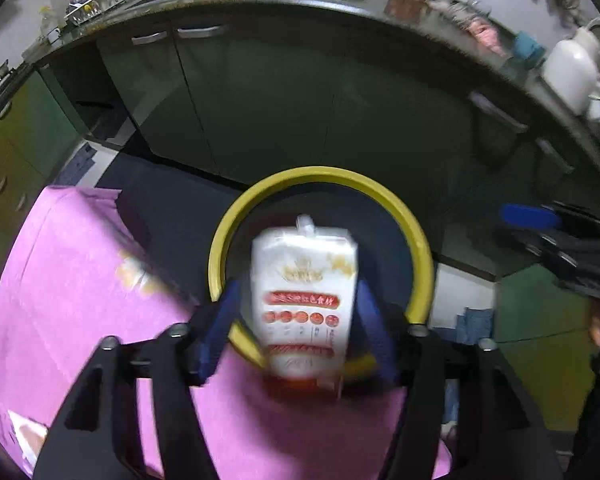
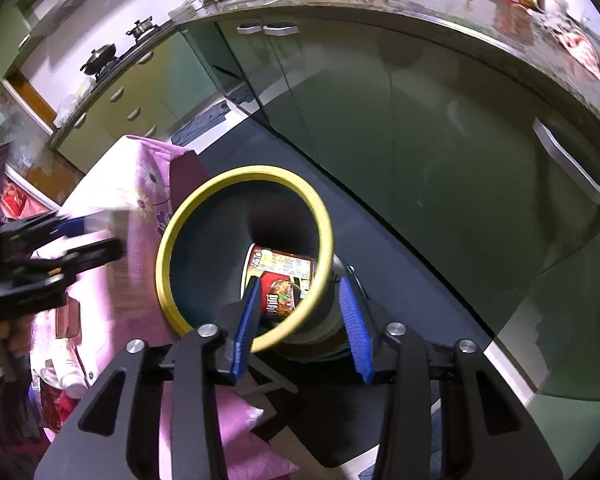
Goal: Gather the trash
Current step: 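Grasp the white milk carton with the left gripper and drop it into the bin, then grasp the white pill bottle with the right gripper and lift it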
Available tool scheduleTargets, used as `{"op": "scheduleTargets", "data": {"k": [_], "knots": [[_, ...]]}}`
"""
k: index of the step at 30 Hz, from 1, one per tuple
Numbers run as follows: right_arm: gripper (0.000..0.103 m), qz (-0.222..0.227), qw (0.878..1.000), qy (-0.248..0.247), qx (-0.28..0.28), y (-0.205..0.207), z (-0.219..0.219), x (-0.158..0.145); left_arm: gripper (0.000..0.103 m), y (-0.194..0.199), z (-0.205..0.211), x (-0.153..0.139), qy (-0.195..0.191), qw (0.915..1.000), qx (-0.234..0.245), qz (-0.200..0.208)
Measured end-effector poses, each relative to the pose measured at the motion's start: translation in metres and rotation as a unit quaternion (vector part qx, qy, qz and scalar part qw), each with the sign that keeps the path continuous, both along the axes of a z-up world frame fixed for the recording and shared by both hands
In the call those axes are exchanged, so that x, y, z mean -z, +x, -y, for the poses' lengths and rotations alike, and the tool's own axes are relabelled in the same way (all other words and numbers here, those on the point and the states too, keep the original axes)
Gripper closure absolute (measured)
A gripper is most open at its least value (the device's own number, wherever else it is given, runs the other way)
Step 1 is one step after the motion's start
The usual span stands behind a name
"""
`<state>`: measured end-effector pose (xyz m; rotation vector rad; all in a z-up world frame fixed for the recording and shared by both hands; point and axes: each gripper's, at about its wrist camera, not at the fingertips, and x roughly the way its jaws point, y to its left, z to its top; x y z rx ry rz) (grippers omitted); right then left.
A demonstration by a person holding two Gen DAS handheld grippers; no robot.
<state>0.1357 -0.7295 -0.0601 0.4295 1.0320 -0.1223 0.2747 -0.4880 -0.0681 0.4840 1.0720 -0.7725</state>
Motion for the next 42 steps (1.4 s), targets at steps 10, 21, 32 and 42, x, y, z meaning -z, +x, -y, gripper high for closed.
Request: {"op": "scheduleTargets", "data": {"k": [10,21,32,42], "knots": [[0.059,0.005,1.000,0.009,-0.009,-0.006,0.002,0.001,0.037,0.013,-0.014,-0.006,0.002,0.9990,-0.032,0.032],[0.059,0.025,0.992,0.000,-0.122,0.004,-0.087,-0.029,0.027,-0.055,-0.164,-0.117,-0.115,0.9893,-0.070,0.056],[0.059,-0.009,0.910,0.018,-0.415,0.013,-0.307,-0.030,0.021,-0.130,-0.342,-0.133,-0.128,0.9594,-0.212,0.135],[0.060,-0.085,0.881,-0.027,-0.466,0.045,-0.383,0.008,0.020,-0.169,-0.428,-0.100,-0.129,0.9410,-0.290,0.116]]}}
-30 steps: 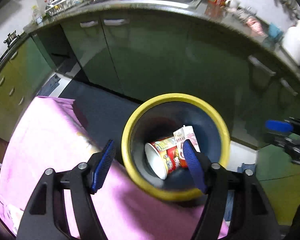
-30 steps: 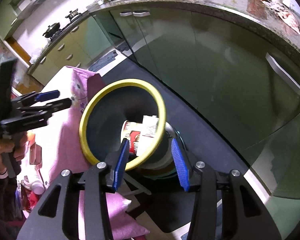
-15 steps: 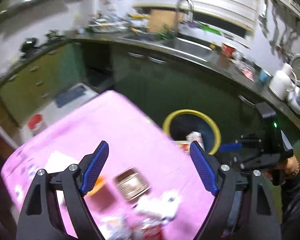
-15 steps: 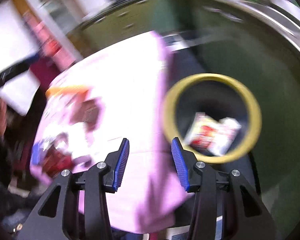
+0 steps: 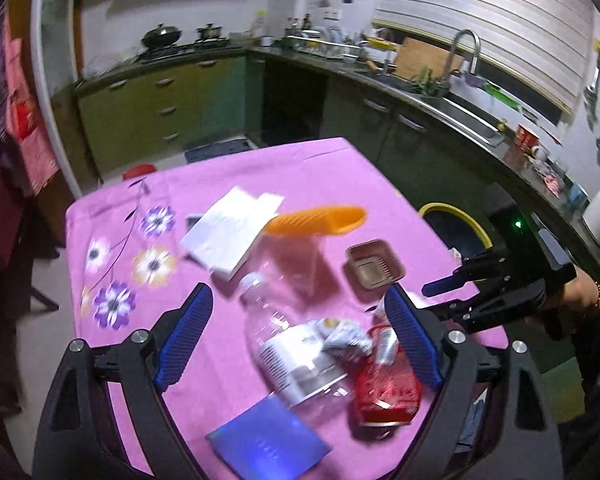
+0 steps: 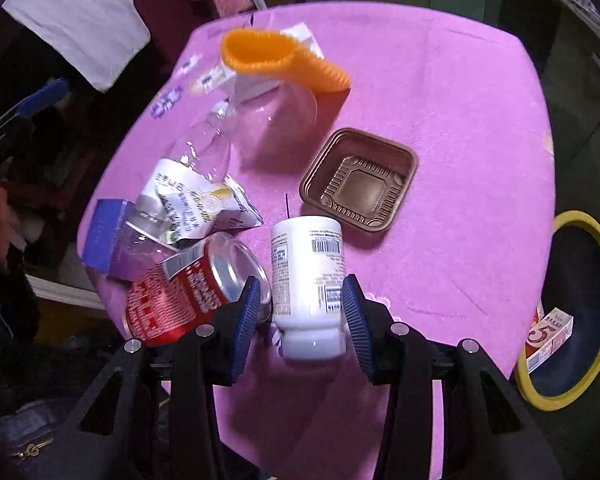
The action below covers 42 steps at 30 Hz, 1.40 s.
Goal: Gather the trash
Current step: 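Grasp the white pill bottle with the right gripper and lift it, then carry the pill bottle over the bin and open the right gripper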
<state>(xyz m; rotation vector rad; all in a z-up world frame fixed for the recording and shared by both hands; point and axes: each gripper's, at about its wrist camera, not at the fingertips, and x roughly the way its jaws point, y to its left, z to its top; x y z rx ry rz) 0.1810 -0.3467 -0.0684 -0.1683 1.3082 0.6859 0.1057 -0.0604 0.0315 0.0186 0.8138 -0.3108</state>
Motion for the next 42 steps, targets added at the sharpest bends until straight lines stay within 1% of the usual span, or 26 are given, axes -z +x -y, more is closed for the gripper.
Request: {"op": "scheduleTargets", "data": {"k": [5,8,16,18,22,29,32,34,37,39,41,42], "knots": [[0.059,-0.015,1.000,-0.023,-0.004,0.011,-0.006,0.013,0.019,-0.002,-0.018,0.013,-0.014,0.9997,-0.012,-0.012],[0.057,-0.032,0.999,-0.023,-0.010,0.018,-0.010,0.022,0.019,-0.001,-0.019,0.018,-0.018,0.9996,-0.012,-0.016],[0.056,-0.056,0.998,-0.035,-0.018,0.036,-0.022,0.044,0.019,0.000,-0.020,0.027,-0.020,0.9994,-0.010,-0.027],[0.056,-0.049,0.998,-0.035,-0.016,0.039,-0.025,0.046,0.019,0.001,-0.021,0.029,-0.020,0.9993,-0.011,-0.029],[0.056,-0.042,0.999,-0.026,-0.003,0.039,-0.019,0.044,0.019,0.003,-0.022,0.032,-0.018,0.9991,-0.012,-0.035],[0.056,-0.037,0.998,0.036,0.030,0.025,0.014,0.015,0.019,0.004,-0.023,0.033,-0.015,0.9992,-0.011,-0.036],[0.056,-0.027,0.996,0.065,0.057,0.021,0.036,-0.002,0.019,0.003,-0.021,0.034,-0.015,0.9991,-0.008,-0.038],[0.056,-0.005,0.994,0.067,0.090,0.022,0.059,-0.015,0.019,0.003,-0.019,0.034,-0.015,0.9991,-0.005,-0.039],[0.056,0.022,0.985,0.068,0.157,0.032,0.105,-0.029,0.019,0.001,-0.017,0.035,-0.015,0.9991,-0.002,-0.040],[0.056,0.041,0.976,0.045,0.210,0.043,0.139,-0.028,0.019,0.001,-0.017,0.037,-0.016,0.9990,-0.003,-0.042],[0.056,0.037,0.968,0.033,0.248,0.053,0.172,-0.018,0.019,0.001,-0.018,0.038,-0.018,0.9989,-0.007,-0.044],[0.056,0.033,0.962,0.016,0.270,0.061,0.188,-0.006,0.019,0.001,-0.018,0.039,-0.019,0.9987,-0.009,-0.046]]}}
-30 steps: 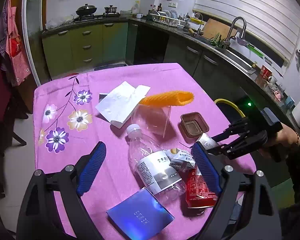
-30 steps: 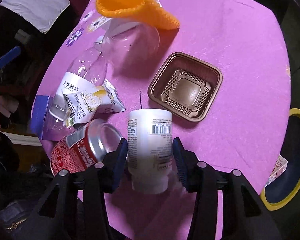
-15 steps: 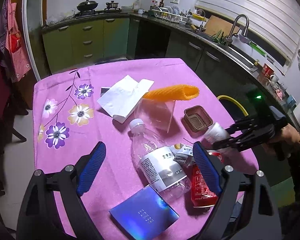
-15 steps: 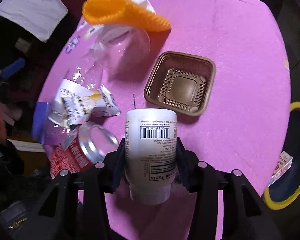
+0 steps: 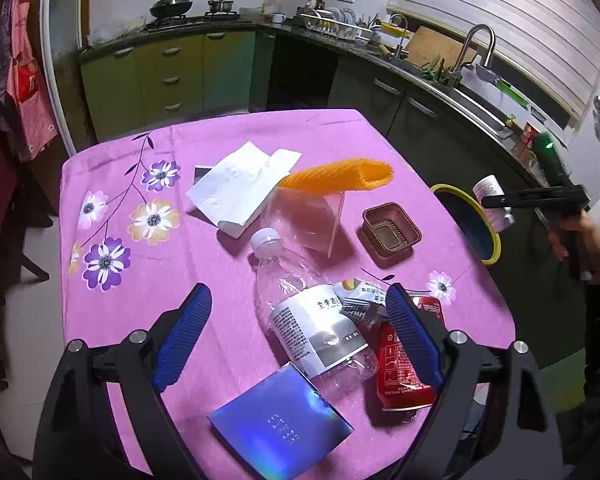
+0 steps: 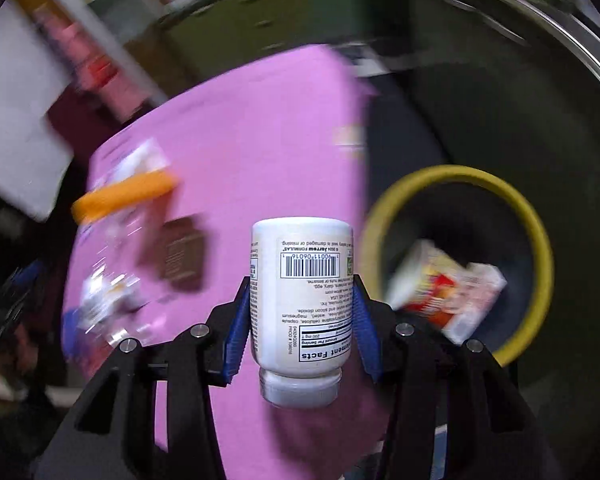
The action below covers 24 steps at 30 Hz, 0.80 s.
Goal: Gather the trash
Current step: 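Carry the pill bottle over the bin and open the right gripper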
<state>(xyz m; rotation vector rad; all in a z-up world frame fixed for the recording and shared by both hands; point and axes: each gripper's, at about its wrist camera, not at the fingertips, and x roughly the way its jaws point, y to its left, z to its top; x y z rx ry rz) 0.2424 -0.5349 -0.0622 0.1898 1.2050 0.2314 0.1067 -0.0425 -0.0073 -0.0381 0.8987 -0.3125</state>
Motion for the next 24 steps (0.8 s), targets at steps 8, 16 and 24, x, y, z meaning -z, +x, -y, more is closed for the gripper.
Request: {"op": "scheduleTargets", "data": {"k": [8,16,24], "knots": [[0.046,-0.045,0.994,-0.017,0.098,0.041,0.077,0.073,0.018,-0.001,0.003,0.003,0.015,0.9999,0.000,-0.007],[0.040,-0.001,0.994,-0.010,0.110,0.015,0.083,0.047,0.014,-0.001,0.006,0.005,0.013,0.9998,0.008,-0.015],[0.038,0.054,0.996,-0.018,0.070,-0.028,0.045,0.009,0.013,-0.016,-0.005,0.030,0.000,0.9963,-0.053,-0.067]]}}
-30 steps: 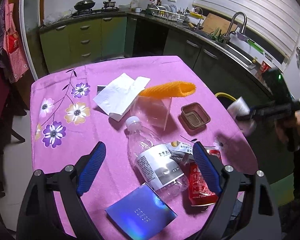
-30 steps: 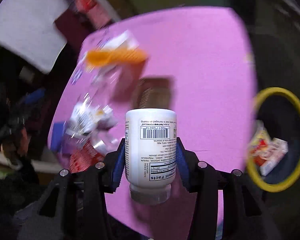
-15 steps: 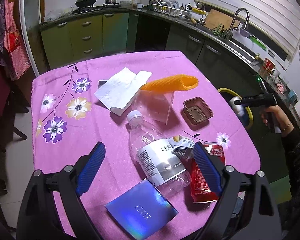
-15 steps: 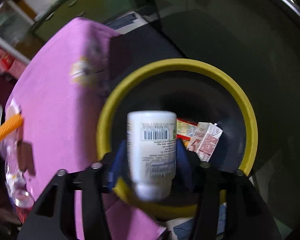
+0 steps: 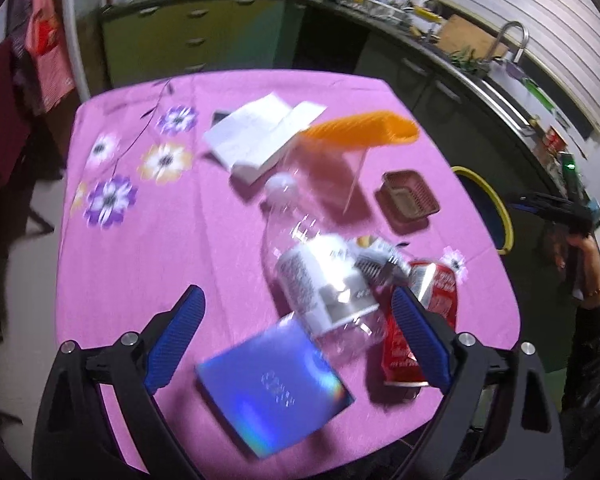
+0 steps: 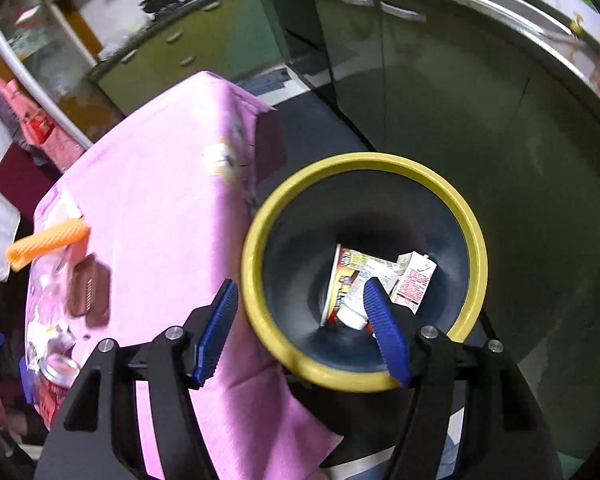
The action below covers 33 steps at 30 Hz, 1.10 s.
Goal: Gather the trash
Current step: 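Carry the pill bottle over the bin and open the right gripper, then grasp the blue holographic box with the left gripper and lift it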
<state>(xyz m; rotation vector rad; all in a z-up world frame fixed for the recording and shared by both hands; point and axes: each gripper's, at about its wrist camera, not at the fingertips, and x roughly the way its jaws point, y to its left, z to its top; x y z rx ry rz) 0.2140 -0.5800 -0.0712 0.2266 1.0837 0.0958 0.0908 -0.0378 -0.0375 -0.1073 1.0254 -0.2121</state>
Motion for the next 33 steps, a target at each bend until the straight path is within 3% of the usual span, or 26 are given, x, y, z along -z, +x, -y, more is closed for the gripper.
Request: {"op": "scheduleTargets", "data": {"k": [10,18,28,33], "knots": [[0.038,0.017,0.998,0.014,-0.059,-0.005,-0.041,-0.010,0.012,-0.028,0.003,0.030,0.017,0.9959,-0.074,-0.049],[0.038,0.022,0.995,0.026,-0.093,-0.004,-0.062,-0.011,0.011,-0.037,0.014,0.046,0.058,0.9919,-0.083,-0.077],[0.038,0.023,0.995,0.030,-0.094,-0.010,-0.062,-0.009,0.011,-0.032,0.013,0.063,0.068,0.9903,-0.081,-0.090],[0.038,0.019,0.995,0.028,-0.099,-0.012,-0.066,-0.008,0.018,-0.032,0.005,0.064,0.074,0.9910,-0.076,-0.082]]}}
